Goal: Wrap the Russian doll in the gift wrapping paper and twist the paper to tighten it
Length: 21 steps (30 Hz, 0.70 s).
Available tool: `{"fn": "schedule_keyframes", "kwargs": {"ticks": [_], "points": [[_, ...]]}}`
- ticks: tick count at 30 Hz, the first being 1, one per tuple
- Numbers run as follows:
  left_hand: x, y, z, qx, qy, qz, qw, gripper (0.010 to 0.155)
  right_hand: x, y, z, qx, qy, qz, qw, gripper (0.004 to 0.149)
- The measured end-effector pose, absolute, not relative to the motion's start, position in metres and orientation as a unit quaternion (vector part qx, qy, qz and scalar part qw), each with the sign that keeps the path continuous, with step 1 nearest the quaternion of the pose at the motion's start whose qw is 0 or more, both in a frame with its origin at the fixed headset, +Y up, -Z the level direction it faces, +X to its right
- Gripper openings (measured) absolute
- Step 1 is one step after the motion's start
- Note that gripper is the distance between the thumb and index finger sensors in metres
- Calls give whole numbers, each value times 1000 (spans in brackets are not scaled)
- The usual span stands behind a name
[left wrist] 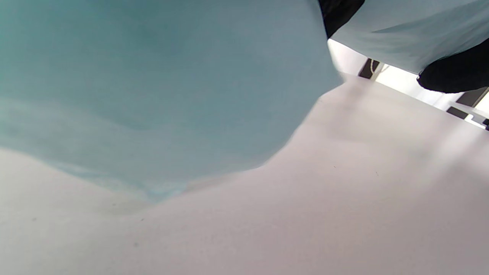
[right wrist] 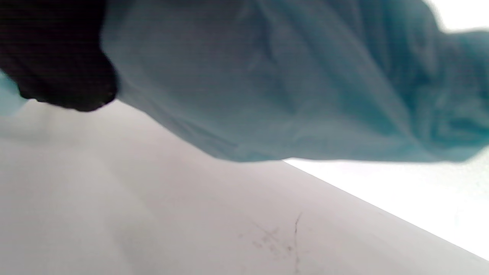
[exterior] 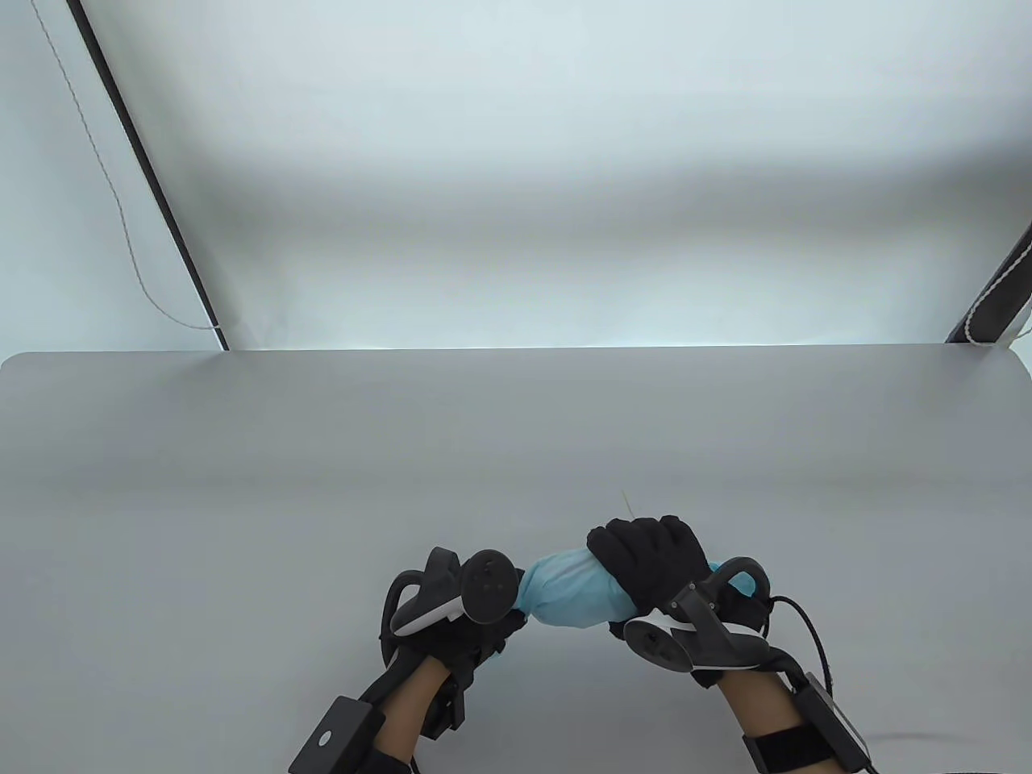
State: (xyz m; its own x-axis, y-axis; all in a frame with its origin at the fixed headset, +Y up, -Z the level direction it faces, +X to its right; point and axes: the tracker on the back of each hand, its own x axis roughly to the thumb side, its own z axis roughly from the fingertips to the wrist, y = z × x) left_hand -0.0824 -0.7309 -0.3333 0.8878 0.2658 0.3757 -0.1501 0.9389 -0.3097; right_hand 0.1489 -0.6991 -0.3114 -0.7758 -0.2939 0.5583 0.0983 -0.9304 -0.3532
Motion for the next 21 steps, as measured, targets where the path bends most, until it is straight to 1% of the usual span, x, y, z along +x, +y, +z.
{"fn": "schedule_keyframes", "kwargs": {"ticks": [2, 4, 6, 9, 10, 12, 13, 14, 15, 16, 19, 20, 21], "points": [[-80, -728, -335, -154, -211, 108, 959, 57, 153, -699, -315, -309, 147, -935, 91, 119], [-77, -727, -335, -133, -211, 99, 963, 61, 155, -699, -317, -304, 147, -937, 93, 118], [-74, -726, -332, -141, -215, 58, 965, 72, 157, -699, -318, -297, 146, -938, 104, 119], [-75, -723, -326, -191, -265, 66, 943, 89, 163, -698, -320, -288, 148, -939, 115, 118], [-76, -722, -325, -194, -274, 86, 938, 89, 165, -698, -321, -287, 148, -939, 117, 118], [-82, -719, -326, -202, -270, 156, 928, 80, 166, -697, -321, -286, 150, -939, 118, 118], [-87, -718, -329, -210, -259, 207, 920, 73, 167, -697, -321, -287, 151, -938, 121, 118], [-90, -717, -332, -224, -251, 253, 907, 68, 168, -697, -320, -290, 152, -937, 123, 118], [-93, -717, -334, -246, -249, 277, 895, 66, 167, -696, -320, -295, 151, -936, 121, 118], [-96, -718, -336, -268, -247, 295, 883, 66, 167, -696, -319, -300, 152, -934, 116, 118], [-102, -719, -341, -283, -239, 308, 876, 67, 166, -694, -318, -304, 154, -934, 104, 117], [-103, -720, -342, -290, -233, 311, 874, 70, 166, -693, -318, -306, 158, -934, 97, 117], [-104, -721, -343, -289, -218, 305, 881, 77, 166, -692, -317, -308, 161, -933, 94, 117]]}}
